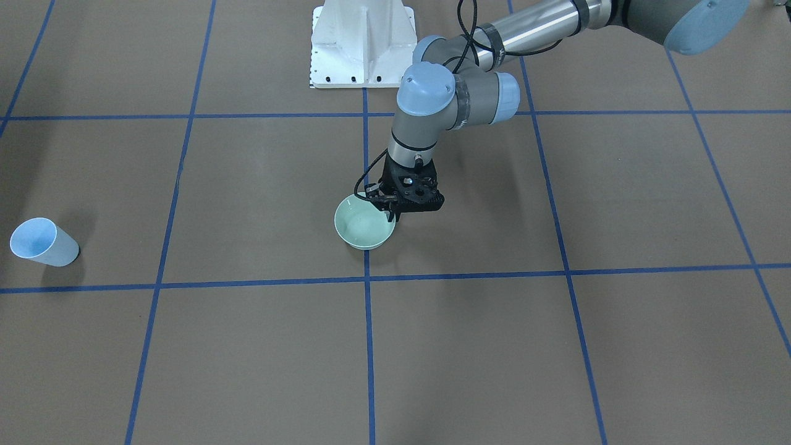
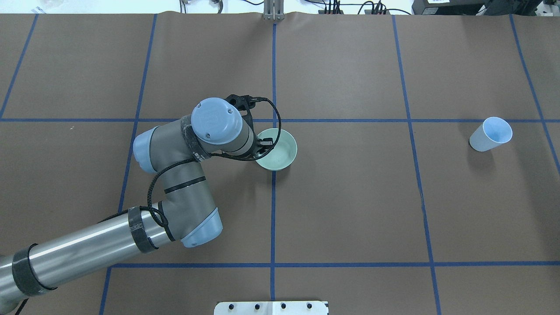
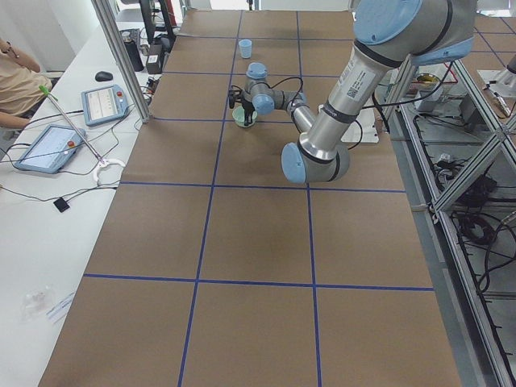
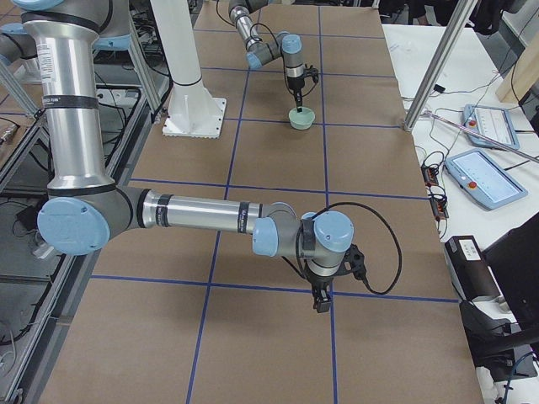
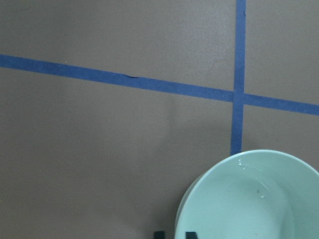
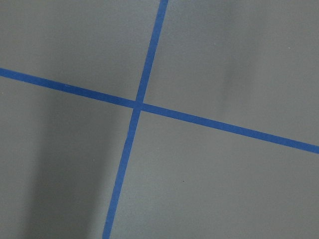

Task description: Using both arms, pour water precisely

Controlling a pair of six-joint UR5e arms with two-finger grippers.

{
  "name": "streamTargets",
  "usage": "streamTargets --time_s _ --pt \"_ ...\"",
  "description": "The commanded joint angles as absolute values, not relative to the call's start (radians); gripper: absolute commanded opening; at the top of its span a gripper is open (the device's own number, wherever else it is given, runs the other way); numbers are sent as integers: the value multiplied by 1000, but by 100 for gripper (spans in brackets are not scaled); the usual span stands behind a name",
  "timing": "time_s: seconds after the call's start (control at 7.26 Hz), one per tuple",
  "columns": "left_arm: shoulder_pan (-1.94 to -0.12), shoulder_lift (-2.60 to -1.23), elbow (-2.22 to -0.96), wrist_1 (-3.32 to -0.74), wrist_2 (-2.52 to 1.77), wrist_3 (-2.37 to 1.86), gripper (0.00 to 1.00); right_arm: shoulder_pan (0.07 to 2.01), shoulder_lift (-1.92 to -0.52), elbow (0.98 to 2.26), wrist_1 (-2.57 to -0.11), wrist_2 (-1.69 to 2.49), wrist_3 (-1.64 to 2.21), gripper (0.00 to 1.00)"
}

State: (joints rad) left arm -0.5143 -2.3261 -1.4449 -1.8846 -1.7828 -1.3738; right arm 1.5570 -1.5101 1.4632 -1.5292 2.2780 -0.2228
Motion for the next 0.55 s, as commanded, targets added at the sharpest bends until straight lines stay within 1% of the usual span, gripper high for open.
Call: streamTargets --time_s 0.0,0.14,0.28,0.41 --pt "-515 -2327 -1469 -1879 -1789 -1371 0 1557 -1511 1462 -1529 2278 -224 99" --pt "-532 -2324 -1504 -1875 -1816 -1343 0 1557 -1511 1456 -1529 2278 -225 99" --pt "-588 -2303 -1544 -1855 -1898 -1280 0 1557 -1511 1454 -1528 2278 -225 99" --pt "-632 -2217 -1624 -1836 -1957 -1213 0 1557 -1511 1454 -1529 2278 -224 99"
